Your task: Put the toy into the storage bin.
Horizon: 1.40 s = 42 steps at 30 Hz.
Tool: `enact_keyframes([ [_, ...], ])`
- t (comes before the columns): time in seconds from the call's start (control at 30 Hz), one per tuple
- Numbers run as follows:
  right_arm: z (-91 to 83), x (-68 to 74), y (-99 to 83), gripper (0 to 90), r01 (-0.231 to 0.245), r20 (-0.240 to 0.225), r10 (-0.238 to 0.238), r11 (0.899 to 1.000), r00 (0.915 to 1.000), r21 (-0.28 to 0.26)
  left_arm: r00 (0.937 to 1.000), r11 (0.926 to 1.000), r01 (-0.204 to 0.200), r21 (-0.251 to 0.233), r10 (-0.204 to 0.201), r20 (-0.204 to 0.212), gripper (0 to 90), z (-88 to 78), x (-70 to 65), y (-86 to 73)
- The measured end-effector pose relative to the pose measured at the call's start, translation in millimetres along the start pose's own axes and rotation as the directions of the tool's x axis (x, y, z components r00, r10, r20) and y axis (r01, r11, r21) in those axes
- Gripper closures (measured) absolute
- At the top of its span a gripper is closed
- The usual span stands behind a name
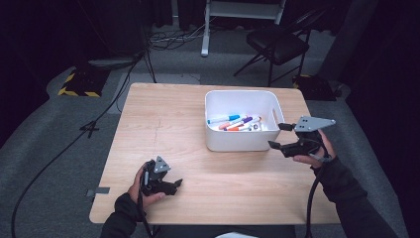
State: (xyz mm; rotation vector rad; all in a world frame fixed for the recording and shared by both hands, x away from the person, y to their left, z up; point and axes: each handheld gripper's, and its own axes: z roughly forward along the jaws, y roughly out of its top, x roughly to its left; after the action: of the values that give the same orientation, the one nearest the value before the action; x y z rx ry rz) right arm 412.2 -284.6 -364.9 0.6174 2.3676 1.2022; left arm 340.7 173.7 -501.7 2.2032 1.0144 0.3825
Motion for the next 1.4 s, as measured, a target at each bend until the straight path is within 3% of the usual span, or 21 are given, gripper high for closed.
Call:
enact_keyframes([
  [0.23, -3.7, 10.1, -14.1, 24.6, 0.006, 0.014, -0.006, 1.000, 0.9999, 0.006, 1.0000, 1.0000, 0.003, -0.001, -0.003, -0.003, 14.1, -0.1, -0.2, -0.1],
  [0.47, -5.6, 14.6, -31.2, 24.6, 0.021, -0.004, -0.021, 0.999, 0.9998, 0.034, 1.0000, 1.0000, 0.002, 0.000, -0.002, -0.001, 14.1, -0.1, -0.2, 0.0],
  [0.9, -6.8, 21.3, -67.3, 24.0, -0.012, -0.053, 0.015, 0.998, 0.9985, 0.068, 1.0000, 1.0000, 0.002, 0.000, -0.002, -0.002, 14.1, -0.1, -0.2, 0.0],
  [1.13, -4.9, 27.0, -86.4, 23.7, -0.004, -0.044, 0.009, 0.994, 0.9990, 0.107, 1.0000, 1.0000, 0.000, 0.001, 0.000, 0.001, 14.1, -0.1, 0.1, 0.0],
  [1.4, -2.6, 31.0, -113.7, 23.6, -0.030, -0.046, 0.037, 0.988, 0.9982, 0.154, 1.0000, 1.0000, 0.000, 0.001, 0.000, 0.000, 14.1, 0.0, 0.0, 0.0],
])
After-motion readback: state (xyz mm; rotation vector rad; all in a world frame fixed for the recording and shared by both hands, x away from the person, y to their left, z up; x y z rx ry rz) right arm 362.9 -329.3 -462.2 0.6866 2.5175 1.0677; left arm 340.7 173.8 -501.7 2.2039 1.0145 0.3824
